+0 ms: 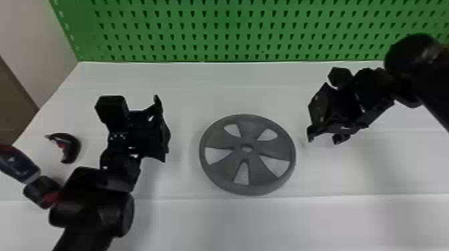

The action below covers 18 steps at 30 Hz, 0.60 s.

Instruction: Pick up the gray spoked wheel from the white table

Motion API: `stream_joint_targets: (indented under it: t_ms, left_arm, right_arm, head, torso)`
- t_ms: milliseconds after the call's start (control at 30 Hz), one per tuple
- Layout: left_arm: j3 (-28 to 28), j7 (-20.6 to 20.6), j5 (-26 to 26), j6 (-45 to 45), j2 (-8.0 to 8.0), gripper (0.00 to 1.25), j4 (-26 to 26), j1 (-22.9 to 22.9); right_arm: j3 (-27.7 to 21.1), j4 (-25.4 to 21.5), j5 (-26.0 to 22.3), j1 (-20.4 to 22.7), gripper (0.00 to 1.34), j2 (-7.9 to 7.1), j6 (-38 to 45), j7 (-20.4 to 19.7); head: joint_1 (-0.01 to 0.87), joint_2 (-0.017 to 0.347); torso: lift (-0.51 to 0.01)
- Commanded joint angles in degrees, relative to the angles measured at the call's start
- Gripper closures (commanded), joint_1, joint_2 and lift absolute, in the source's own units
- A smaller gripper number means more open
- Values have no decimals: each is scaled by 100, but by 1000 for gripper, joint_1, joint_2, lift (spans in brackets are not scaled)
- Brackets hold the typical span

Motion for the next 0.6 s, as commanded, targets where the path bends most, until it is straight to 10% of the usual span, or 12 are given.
stream_joint_targets:
  t_ms: [0, 567]
  left_arm:
    - [4, 0, 0, 6, 0, 265, 0, 0]
    - [21, 0, 35, -3, 0, 265, 0, -9]
  right_arm:
    - [31, 5, -26, -11, 483, -2, 9, 0]
    - [620, 58, -615, -117, 483, 51, -79, 0]
  head:
    - [806, 44]
    - [806, 44]
  torso:
    - [-98]
    - [-98]
